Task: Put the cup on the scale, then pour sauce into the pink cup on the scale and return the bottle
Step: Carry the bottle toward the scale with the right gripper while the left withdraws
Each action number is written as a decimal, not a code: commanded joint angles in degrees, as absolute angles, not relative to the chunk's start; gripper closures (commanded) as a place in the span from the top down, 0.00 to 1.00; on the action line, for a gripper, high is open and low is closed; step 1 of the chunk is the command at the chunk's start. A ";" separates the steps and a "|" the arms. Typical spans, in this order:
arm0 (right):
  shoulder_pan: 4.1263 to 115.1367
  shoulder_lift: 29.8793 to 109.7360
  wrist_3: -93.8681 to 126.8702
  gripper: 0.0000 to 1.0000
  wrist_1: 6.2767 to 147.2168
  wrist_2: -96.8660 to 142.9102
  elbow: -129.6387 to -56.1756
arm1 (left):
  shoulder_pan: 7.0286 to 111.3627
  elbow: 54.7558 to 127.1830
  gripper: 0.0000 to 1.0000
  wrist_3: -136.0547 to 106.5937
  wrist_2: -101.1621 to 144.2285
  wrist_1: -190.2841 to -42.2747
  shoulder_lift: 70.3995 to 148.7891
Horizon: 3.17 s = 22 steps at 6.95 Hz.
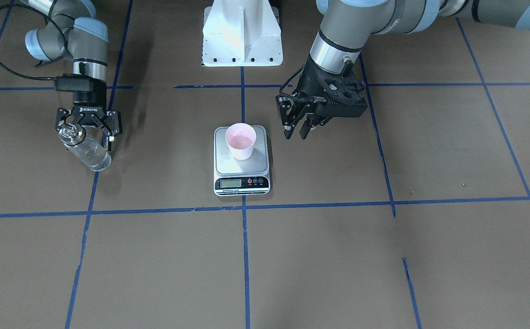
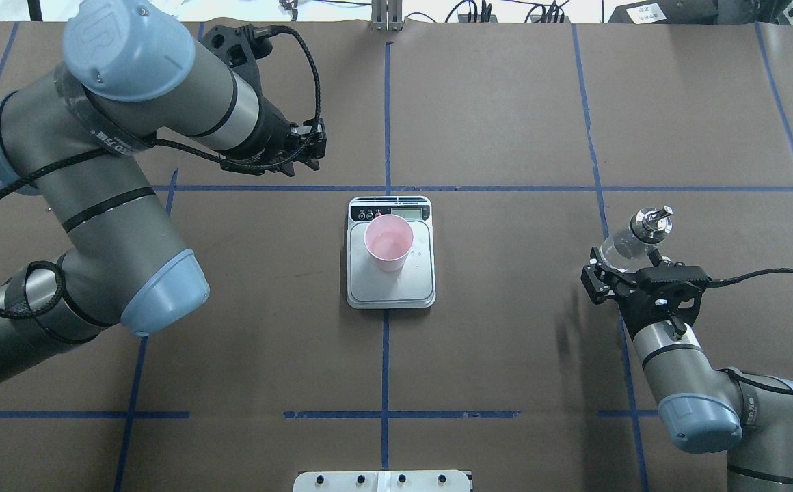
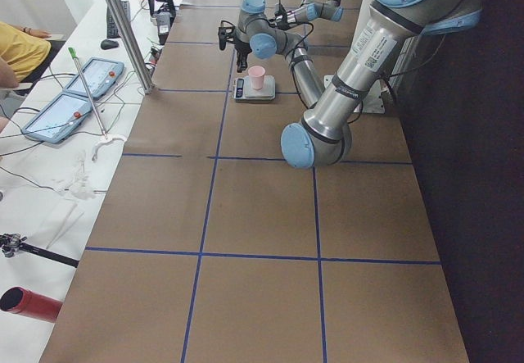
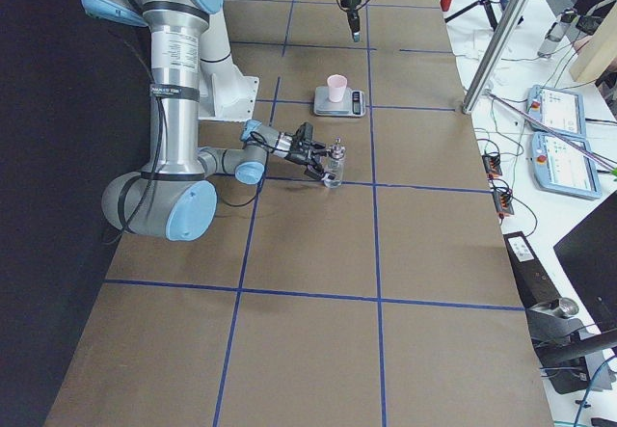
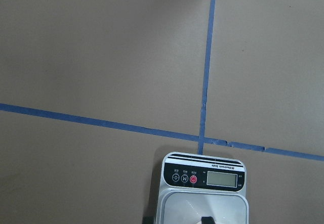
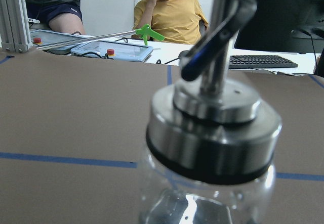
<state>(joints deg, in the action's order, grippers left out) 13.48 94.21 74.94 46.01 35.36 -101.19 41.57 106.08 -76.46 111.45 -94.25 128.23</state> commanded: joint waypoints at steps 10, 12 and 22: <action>14.41 93.34 70.87 0.00 45.97 35.59 -99.67 | 41.57 106.70 0.43 -76.46 111.62 -94.31 127.35; 15.12 92.46 69.36 0.00 45.53 35.77 -103.51 | 41.66 107.58 0.43 -76.46 111.62 -94.13 127.35; 13.54 70.08 55.13 0.00 85.99 40.34 -113.03 | 52.98 117.86 0.41 -60.49 118.72 -89.65 116.19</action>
<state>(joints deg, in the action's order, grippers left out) 14.17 73.56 56.62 80.56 38.92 -113.39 50.82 117.19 -62.69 116.43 -89.70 117.14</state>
